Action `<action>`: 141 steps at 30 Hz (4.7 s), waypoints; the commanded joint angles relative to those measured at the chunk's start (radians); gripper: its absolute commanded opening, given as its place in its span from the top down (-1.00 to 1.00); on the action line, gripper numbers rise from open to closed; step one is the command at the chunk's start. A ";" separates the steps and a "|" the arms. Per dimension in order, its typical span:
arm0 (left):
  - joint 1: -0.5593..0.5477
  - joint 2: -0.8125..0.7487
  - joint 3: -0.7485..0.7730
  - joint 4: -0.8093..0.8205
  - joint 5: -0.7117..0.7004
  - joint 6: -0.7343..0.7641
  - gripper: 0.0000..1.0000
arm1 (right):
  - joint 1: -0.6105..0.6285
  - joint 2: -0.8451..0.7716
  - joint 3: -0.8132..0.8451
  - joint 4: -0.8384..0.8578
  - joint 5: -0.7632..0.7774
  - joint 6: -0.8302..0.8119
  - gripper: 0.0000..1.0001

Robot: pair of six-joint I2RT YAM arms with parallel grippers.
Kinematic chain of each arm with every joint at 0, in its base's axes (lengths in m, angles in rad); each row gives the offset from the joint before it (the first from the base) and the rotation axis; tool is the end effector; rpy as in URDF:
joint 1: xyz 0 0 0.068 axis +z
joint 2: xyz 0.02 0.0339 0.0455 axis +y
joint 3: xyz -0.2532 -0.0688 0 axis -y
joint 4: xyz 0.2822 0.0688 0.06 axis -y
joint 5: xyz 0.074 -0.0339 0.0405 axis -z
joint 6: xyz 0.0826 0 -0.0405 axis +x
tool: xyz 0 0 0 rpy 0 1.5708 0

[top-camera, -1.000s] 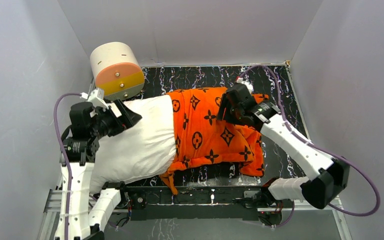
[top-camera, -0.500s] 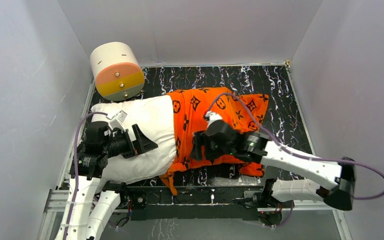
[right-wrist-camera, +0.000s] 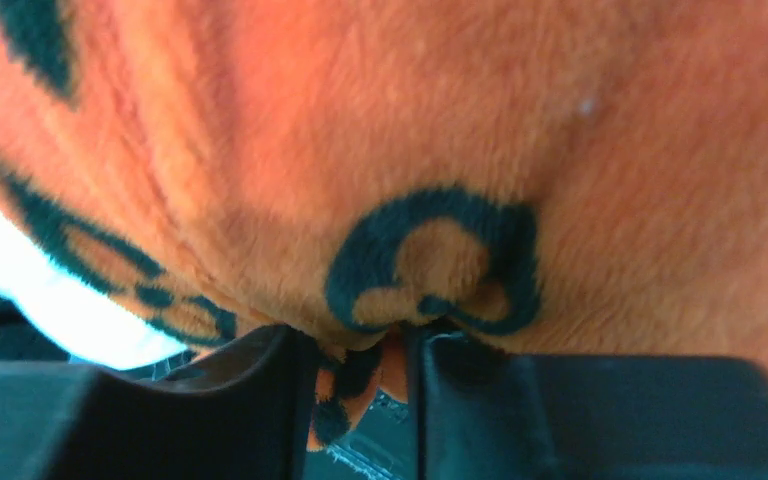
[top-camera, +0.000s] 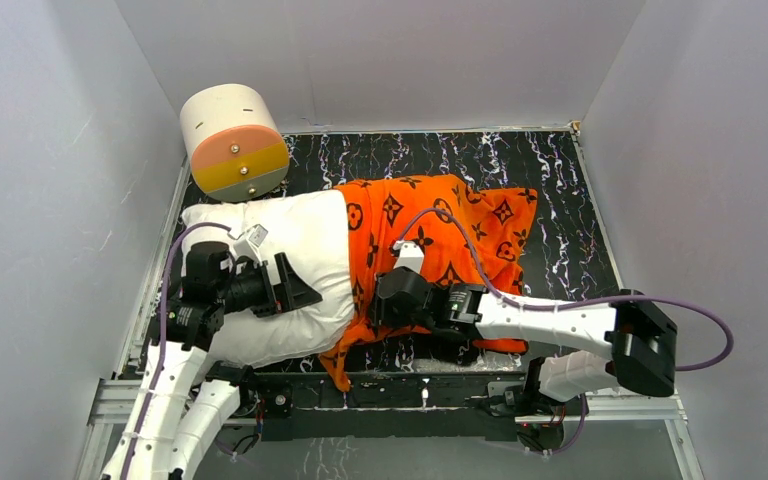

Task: Remove the pillowcase from the pillow
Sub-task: Remove the pillow from the pillowcase.

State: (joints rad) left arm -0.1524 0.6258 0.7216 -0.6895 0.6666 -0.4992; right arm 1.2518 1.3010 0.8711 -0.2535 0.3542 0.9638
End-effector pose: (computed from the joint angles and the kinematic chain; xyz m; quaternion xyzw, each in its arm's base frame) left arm 0.1950 -0.0816 0.2708 0.0073 0.8484 -0.4156 0.3277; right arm 0.1374 0.3248 0.1988 -0.0527 0.8907 0.3070 0.3311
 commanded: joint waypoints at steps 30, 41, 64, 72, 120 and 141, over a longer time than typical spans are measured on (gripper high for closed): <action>-0.566 0.359 0.001 0.115 -0.859 -0.049 1.00 | -0.003 -0.085 0.151 -0.309 0.414 -0.155 0.78; -0.565 0.341 0.004 0.081 -0.935 -0.092 1.00 | -0.005 -0.265 0.134 -0.491 0.391 -0.040 0.33; -0.565 0.213 0.019 0.101 -0.735 -0.067 0.14 | -0.005 -0.161 -0.242 0.422 0.158 0.324 0.40; -0.567 0.191 0.133 -0.014 -0.499 0.017 -0.97 | -0.007 -0.183 -0.298 0.228 0.236 0.541 0.91; -0.813 0.254 0.089 0.062 -1.072 -0.153 1.00 | -0.153 -0.514 -0.038 -0.249 -0.061 -0.042 -0.47; -0.813 0.245 0.106 0.056 -1.000 -0.168 1.00 | -0.150 -0.370 -0.402 0.501 0.040 0.255 -0.13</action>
State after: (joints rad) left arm -0.9714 0.9089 0.8001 -0.5774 -0.3317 -0.6617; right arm 1.1061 0.9295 0.4782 0.0505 0.2634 1.1545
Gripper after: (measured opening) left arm 0.032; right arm 0.716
